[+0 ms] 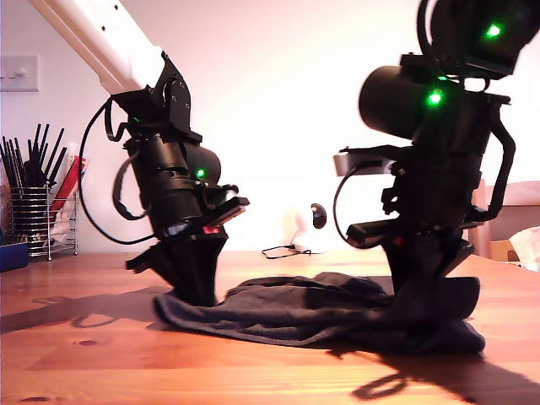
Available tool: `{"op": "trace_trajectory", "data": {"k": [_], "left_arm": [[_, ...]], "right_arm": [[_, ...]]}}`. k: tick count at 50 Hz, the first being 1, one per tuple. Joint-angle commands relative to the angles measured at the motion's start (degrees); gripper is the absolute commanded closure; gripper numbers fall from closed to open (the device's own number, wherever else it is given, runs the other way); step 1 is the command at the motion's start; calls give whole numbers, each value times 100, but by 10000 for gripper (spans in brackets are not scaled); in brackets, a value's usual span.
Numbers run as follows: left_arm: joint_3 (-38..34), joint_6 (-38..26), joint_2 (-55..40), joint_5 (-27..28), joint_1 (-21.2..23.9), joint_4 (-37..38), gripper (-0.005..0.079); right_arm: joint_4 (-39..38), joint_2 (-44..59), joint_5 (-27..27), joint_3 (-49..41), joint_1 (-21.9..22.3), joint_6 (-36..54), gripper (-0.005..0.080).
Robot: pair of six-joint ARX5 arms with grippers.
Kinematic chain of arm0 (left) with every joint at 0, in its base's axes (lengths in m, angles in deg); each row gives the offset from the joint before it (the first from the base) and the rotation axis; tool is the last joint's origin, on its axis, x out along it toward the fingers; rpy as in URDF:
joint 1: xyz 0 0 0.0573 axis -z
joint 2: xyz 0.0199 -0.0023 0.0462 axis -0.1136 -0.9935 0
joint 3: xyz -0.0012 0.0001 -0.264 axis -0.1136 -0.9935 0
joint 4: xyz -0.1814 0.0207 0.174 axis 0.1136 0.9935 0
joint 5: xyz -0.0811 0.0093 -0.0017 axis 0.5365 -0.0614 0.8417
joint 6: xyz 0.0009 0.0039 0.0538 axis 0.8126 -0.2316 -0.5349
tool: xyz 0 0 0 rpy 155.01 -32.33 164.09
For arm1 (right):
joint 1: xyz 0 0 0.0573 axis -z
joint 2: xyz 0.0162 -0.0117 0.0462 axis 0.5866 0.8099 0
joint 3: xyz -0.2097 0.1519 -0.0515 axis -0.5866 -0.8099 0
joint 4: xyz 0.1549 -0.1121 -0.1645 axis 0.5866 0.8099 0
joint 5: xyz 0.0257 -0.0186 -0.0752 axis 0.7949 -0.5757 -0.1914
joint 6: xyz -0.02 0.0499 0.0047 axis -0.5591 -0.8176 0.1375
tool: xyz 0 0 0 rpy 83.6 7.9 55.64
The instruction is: Fold the underwear in front of you. After folding it, place it to the right side.
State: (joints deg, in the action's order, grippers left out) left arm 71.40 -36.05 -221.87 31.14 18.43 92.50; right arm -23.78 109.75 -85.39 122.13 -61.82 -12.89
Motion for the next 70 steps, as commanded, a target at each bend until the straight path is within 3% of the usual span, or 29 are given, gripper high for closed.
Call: {"op": "trace_trajectory", "data": {"k": [1,13,36,50,70], "left_arm": [[-258,-26,-319,-4,-7,79,762],[-254,-15,-164,662,-2,-247,762],[-245,-4,136,1104,-4,-201,762],[-245,-4,168,1384,-2,-317,762],[-227,61,614,1318,-162,-531,762]], "right_arm": [[-57,144,-9,-120,57,33,765],[-15,144,278,-120,66,-127,765],[573,144,2498,385,190,-1220,765],[350,271,2575,385,151,-1519,765],[68,1134,2575,385,155,-1335,765]]}}
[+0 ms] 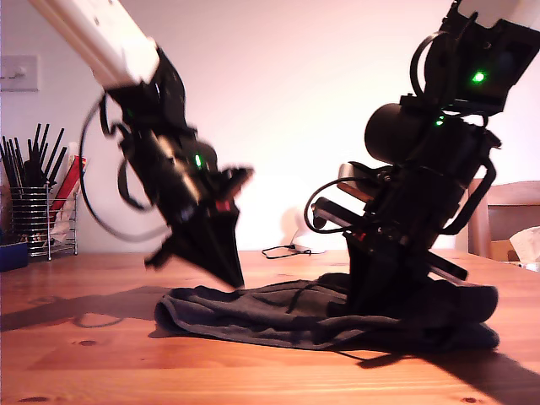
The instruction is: Fold the underwear in front of you. After folding it, place it to the right side.
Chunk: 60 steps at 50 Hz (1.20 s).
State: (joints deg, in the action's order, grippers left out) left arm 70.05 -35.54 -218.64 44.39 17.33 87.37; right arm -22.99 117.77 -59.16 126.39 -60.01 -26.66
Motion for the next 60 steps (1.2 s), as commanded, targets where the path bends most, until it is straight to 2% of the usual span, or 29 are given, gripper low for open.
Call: {"op": "trace_trajectory", "data": {"k": [1,10,14,17,23,25,27,43,60], "left_arm": [[-92,11,328,-37,-74,-11,762],[-90,66,455,-673,-269,212,758],[-92,98,452,-828,-328,354,708],[-92,96,452,-931,-361,345,577],[-92,192,452,-1005,-398,345,180],[-92,245,450,-1064,-398,391,94],[-94,251,446,-1156,-398,387,56],[-133,706,352,-1725,-356,306,51],[-136,809,-7,-1746,-321,201,51]], "right_arm": [[-11,374,-48,-42,-26,63,765],[-129,542,-44,-42,-26,103,765],[-212,542,-37,-42,-26,105,765],[-212,542,-31,-42,-26,122,765],[-214,542,-28,-42,-26,162,765],[-212,542,-31,-42,-26,162,765],[-212,542,-28,-42,-26,164,765],[-264,542,-20,-42,-26,168,765],[-306,542,-17,-42,-26,195,765]]}}
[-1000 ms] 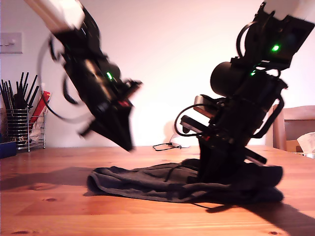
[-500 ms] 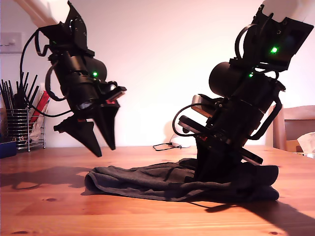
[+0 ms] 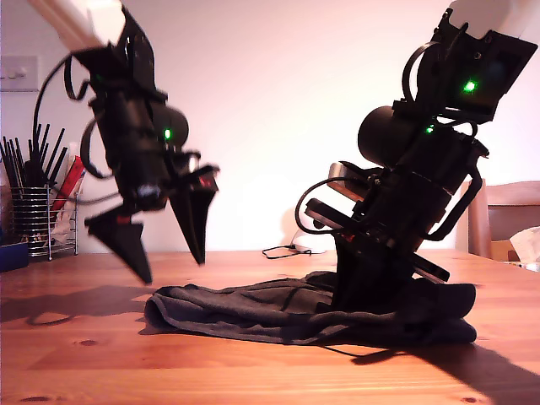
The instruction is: Fold the underwear in front of you. After folding it, place it to the right side.
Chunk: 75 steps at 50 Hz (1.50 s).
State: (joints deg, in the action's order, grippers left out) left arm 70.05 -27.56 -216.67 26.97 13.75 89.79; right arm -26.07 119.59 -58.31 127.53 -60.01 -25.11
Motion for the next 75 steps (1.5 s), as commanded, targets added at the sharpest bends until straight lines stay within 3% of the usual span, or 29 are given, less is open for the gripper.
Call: {"op": "trace_trajectory", "data": {"k": [1,28,40,58,64,75], "left_arm": [[-136,11,-210,-4,39,-46,51],[-184,37,-562,197,282,-81,64],[-247,57,-590,424,538,70,265],[-247,-179,-592,424,756,42,758],[-247,-420,-592,407,730,144,762],[-247,-599,-590,24,570,686,762]], "right_arm": [[-2,361,-105,-155,-26,39,765],[-57,361,-105,-155,-26,50,765],[-114,361,-105,-155,-26,50,765],[-120,361,-103,-155,-26,50,765],[-120,361,-63,-155,-26,48,765],[-4,356,498,-127,-37,7,765]]}}
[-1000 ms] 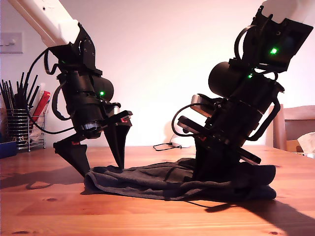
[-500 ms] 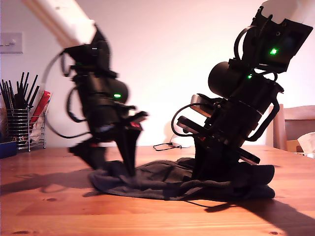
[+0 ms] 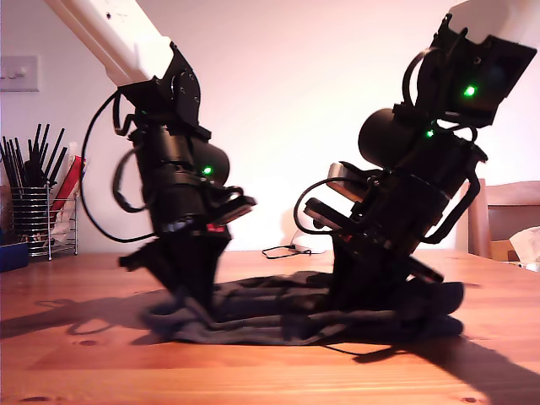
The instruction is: Fold the underwear in front of you. After folding it, place it to the right side.
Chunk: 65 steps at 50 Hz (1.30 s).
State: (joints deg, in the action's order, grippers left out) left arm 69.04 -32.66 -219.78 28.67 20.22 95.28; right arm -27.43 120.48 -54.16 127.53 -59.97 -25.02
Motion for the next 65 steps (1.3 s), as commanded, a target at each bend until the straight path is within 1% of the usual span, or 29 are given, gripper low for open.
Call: {"op": "trace_trajectory", "data": {"k": [1,12,17,23,29,34,40,49,55,65], "left_arm": [[-146,-90,-273,-188,-90,179,762],[-146,-243,-260,-623,-234,752,762],[-146,-236,-227,-798,-284,763,762],[-142,-238,-192,-1014,-315,763,762],[-142,-234,-192,-1388,-380,765,762],[-142,-236,-192,-1554,-433,767,762],[-142,-236,-192,-1753,-468,769,762],[-142,-238,-192,-2133,-505,769,762],[-142,-240,-186,-2238,-540,769,762],[-142,-260,-151,-2269,-549,769,762]], "right_arm": [[151,267,144,-116,-50,-2,765],[350,216,643,66,-208,-2,765],[424,192,837,208,-317,-4,765],[619,181,931,396,-433,24,765],[737,181,1034,573,-476,46,765],[846,181,1062,697,-476,155,765],[1001,181,986,813,-476,278,765],[1384,181,470,970,-474,570,765],[1528,181,415,1034,-474,638,765],[1567,181,-4,1032,-601,758,765]]}}
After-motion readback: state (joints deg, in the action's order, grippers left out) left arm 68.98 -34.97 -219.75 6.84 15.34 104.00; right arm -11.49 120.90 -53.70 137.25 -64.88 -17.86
